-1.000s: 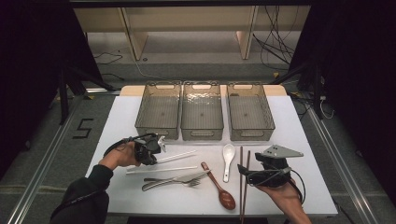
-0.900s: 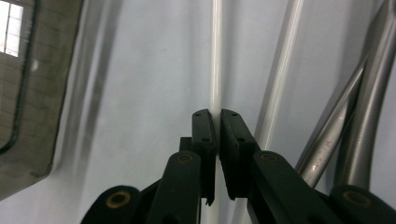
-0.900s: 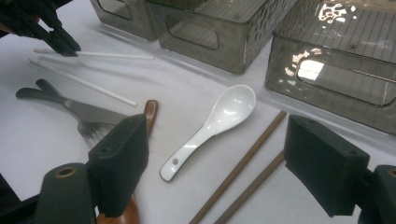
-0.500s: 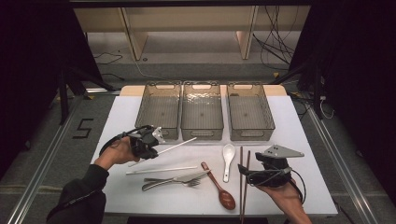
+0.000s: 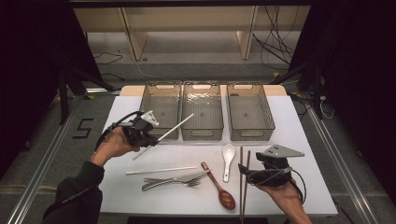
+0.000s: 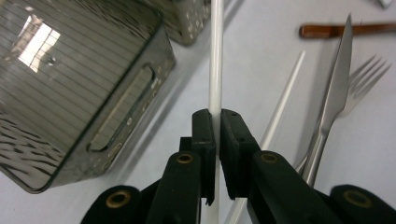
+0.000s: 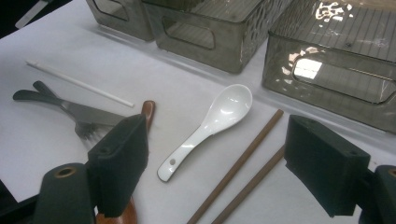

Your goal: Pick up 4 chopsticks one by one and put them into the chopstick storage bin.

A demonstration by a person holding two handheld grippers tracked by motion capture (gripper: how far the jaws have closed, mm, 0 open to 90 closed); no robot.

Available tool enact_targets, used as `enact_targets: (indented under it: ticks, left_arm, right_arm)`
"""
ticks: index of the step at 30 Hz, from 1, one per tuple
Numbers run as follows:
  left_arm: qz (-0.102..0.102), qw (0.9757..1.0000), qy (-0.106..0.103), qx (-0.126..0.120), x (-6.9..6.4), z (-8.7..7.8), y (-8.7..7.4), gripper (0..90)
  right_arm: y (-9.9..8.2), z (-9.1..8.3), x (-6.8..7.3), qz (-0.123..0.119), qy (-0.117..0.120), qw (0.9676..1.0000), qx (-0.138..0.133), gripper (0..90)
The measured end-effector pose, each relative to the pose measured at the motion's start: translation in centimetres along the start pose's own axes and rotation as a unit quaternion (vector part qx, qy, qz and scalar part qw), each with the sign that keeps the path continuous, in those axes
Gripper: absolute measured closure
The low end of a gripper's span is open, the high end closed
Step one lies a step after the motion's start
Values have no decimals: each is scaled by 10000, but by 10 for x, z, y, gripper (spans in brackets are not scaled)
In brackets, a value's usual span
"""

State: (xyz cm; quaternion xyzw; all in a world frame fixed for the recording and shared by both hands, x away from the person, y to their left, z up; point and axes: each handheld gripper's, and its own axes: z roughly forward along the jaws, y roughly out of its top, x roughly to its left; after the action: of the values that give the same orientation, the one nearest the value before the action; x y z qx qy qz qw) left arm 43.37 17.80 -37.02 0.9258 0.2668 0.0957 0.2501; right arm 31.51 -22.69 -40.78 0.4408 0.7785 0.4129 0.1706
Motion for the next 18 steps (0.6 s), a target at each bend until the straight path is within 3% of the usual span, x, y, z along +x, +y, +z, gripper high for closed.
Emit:
enact_targets:
  ticks: [5,13,18]
  left_arm:
    - [-332,9988,90,-337,13,-10,8,842]
    - [-897,9931,370,-654,38,-19,23,842]
    - [-971,9907,562,-767,50,-22,31,843]
  right_arm:
    - [0,-1,-1,42,-10,10000,-13,229]
    - [0,-1,-1,33,-1,10000,-55,228]
    - [0,-1,-1,31,5,10000,-57,228]
